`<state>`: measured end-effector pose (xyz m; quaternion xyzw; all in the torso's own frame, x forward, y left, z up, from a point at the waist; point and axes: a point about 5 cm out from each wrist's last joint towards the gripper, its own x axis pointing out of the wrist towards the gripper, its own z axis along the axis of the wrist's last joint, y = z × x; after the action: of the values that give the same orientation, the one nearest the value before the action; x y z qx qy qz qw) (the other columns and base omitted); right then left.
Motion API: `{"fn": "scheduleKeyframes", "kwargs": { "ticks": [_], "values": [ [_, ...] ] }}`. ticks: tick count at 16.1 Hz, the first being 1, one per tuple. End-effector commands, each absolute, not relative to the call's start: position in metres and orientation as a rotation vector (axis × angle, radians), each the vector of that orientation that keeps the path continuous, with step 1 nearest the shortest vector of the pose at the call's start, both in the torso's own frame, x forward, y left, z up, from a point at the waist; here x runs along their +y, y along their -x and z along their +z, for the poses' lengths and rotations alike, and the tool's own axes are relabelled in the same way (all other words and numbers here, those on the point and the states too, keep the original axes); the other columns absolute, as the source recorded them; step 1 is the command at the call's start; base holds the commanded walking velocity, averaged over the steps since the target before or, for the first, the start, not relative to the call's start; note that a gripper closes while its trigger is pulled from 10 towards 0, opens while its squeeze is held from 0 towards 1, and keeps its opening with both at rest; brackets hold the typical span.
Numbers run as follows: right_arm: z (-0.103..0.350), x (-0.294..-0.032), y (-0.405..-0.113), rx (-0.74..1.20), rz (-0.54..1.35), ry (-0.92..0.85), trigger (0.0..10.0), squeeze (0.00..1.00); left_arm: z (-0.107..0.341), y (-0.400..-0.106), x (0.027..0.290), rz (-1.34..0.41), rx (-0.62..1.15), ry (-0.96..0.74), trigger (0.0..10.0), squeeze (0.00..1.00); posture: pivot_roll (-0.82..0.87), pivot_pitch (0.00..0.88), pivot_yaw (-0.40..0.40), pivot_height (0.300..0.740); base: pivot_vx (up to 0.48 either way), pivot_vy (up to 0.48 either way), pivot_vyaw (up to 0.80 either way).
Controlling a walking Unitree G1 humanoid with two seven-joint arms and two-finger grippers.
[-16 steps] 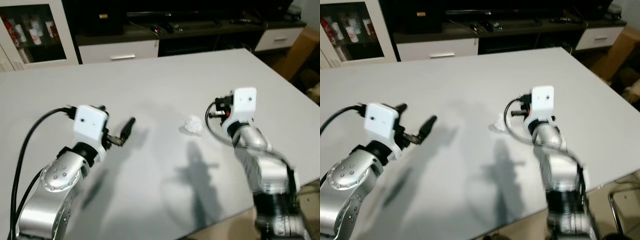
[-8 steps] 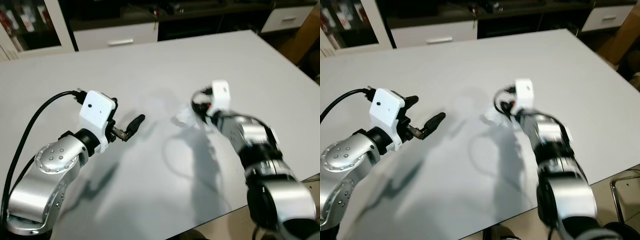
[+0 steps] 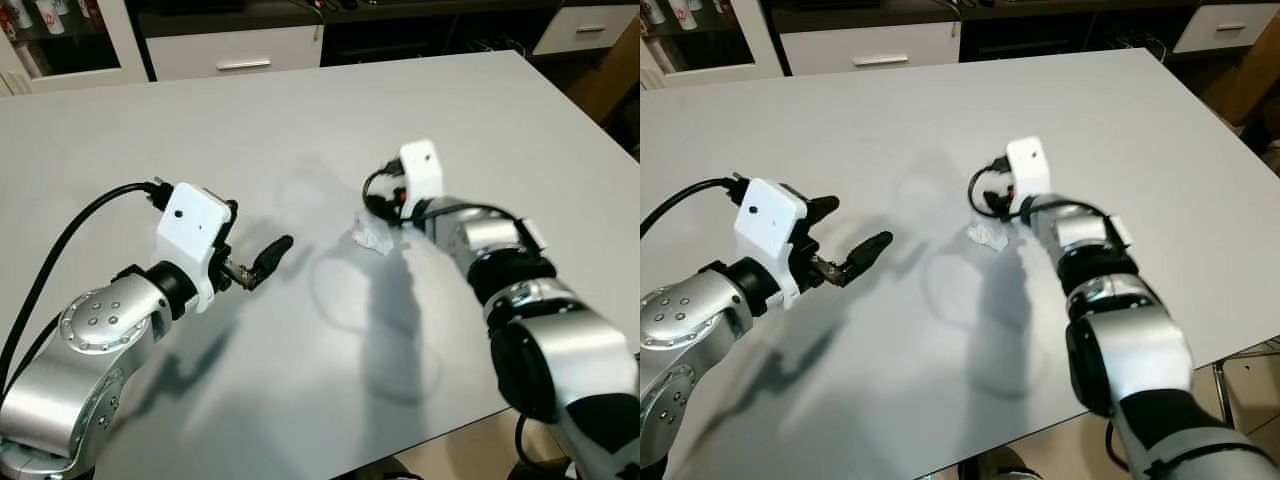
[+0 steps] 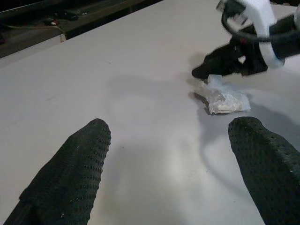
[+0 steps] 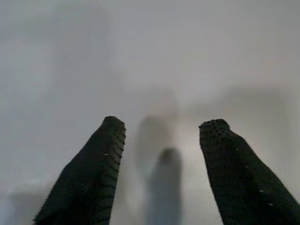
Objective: Picking trash to rubbish bin
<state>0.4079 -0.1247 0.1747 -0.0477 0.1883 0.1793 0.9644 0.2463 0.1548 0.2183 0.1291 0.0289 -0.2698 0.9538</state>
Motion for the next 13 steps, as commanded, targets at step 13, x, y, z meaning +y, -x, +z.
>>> {"fn": "scheduleKeyframes", "kwargs": {
  "ticks": [13],
  "values": [
    [0.177, -0.115, -0.403, 0.533, 0.532, 0.09, 10.0, 0.0, 0.213, -0.24, 0.147, -0.692, 0.101, -0.219, 10.0, 0.0, 0.1, 0.129, -0.121, 0.74, 0.0, 0.0, 0.0]
  ]
}}
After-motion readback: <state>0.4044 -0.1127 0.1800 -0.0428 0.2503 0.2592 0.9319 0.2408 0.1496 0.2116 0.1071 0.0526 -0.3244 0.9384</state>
